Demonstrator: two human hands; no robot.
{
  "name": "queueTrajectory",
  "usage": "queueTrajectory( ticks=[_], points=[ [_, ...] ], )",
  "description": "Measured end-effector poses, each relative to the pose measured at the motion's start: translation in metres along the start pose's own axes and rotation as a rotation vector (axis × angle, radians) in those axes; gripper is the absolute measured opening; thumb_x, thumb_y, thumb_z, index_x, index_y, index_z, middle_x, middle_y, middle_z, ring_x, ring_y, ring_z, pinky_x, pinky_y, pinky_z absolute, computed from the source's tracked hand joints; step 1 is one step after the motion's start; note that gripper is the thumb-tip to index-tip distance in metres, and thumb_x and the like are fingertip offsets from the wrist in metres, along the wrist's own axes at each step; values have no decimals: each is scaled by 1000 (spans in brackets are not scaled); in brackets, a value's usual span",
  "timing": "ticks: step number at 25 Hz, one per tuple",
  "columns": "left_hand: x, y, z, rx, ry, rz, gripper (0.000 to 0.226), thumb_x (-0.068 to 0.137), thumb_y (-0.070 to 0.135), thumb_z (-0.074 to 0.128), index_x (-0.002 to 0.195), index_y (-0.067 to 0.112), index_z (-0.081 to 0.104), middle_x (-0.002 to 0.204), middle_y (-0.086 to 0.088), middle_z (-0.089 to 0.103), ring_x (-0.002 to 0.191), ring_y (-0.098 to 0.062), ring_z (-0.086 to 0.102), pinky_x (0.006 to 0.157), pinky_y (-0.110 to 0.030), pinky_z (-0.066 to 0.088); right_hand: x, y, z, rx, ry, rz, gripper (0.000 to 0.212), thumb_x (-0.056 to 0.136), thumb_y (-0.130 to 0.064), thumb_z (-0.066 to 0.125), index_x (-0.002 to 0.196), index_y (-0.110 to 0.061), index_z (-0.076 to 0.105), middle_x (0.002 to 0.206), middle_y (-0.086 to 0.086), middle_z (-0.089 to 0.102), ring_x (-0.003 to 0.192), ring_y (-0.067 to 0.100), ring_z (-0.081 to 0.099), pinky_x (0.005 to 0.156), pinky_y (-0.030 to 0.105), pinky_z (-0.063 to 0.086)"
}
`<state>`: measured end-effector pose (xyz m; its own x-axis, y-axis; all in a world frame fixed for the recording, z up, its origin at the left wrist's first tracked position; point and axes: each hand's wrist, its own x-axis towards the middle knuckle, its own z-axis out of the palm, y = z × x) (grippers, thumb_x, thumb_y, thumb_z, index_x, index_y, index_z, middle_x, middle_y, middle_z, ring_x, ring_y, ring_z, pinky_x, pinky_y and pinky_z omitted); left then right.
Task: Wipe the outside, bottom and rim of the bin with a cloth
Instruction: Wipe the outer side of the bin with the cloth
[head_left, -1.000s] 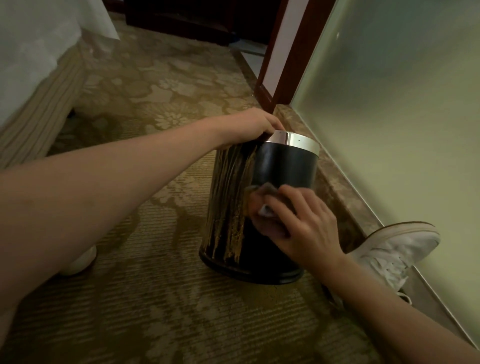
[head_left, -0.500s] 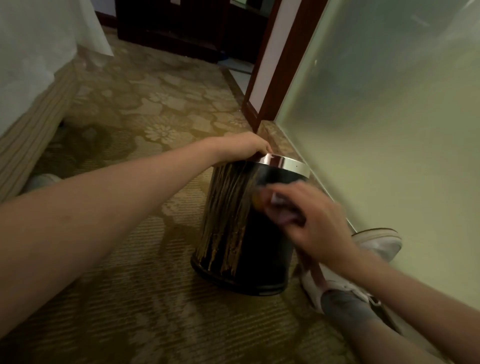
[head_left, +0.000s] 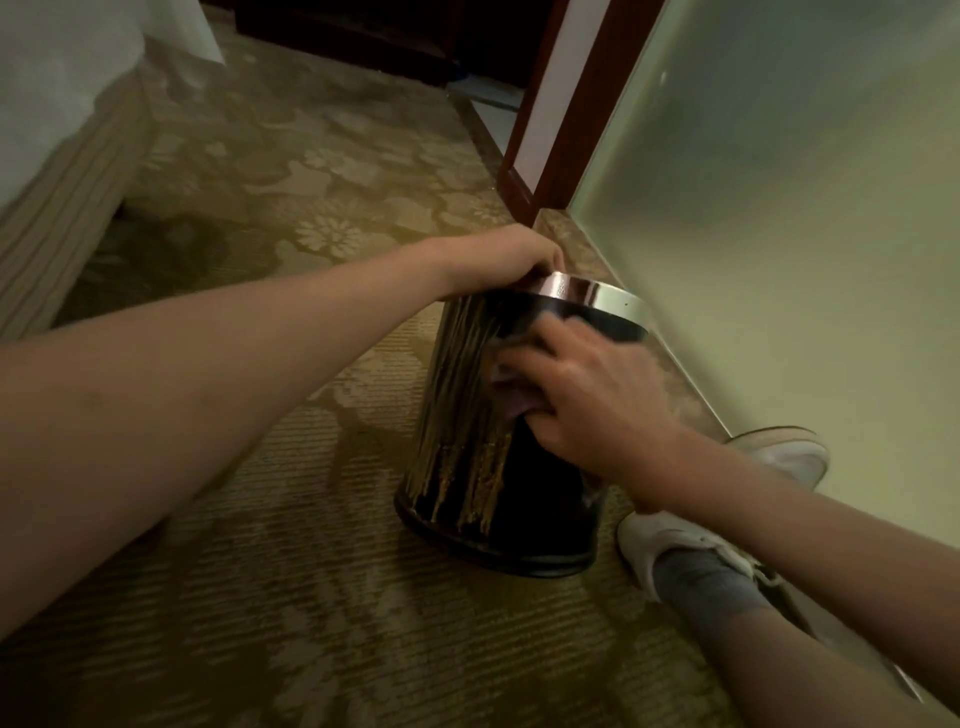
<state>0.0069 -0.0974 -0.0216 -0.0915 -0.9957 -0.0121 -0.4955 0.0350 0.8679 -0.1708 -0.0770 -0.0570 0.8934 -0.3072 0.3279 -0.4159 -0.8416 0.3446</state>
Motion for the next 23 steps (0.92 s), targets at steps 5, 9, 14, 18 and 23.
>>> queueTrajectory(
  ticks=[5,9,14,18,23],
  points=[
    [10,-10,16,359,184,151,31,100,10,36,100,-1,65,101,-13,63,95,-25,57,79,-26,39,-74,-56,29,169,-232,-196,43,76,-45,66,116,-27,64,111,-3,57,88,15,57,53,27,49],
    [11,-15,17,249,230,117,34,99,17,38,92,-4,64,92,-15,63,85,-26,57,85,-42,44,-93,-65,29,336,-392,-77,39,81,-45,53,118,-36,61,107,-13,53,89,10,57,58,27,51],
    [6,-18,5,226,140,84,43,98,37,44,100,-1,64,99,-15,62,89,-22,56,78,-37,44,-72,-25,-2,1302,-660,300,17,86,-26,68,102,-28,73,96,-6,71,89,8,66,82,27,51],
    [5,-27,3,138,181,4,63,83,65,55,88,3,69,80,-12,58,76,-25,56,70,-35,42,-39,21,-20,1409,-246,498,25,77,-12,76,102,-12,75,93,1,74,86,7,66,80,18,50],
    [3,-14,-1,90,255,-83,56,79,58,66,52,16,40,54,-2,35,50,-15,36,52,-29,27,-10,48,-25,883,93,404,20,79,-32,68,96,-24,74,86,0,72,81,9,65,72,27,48]
  ],
)
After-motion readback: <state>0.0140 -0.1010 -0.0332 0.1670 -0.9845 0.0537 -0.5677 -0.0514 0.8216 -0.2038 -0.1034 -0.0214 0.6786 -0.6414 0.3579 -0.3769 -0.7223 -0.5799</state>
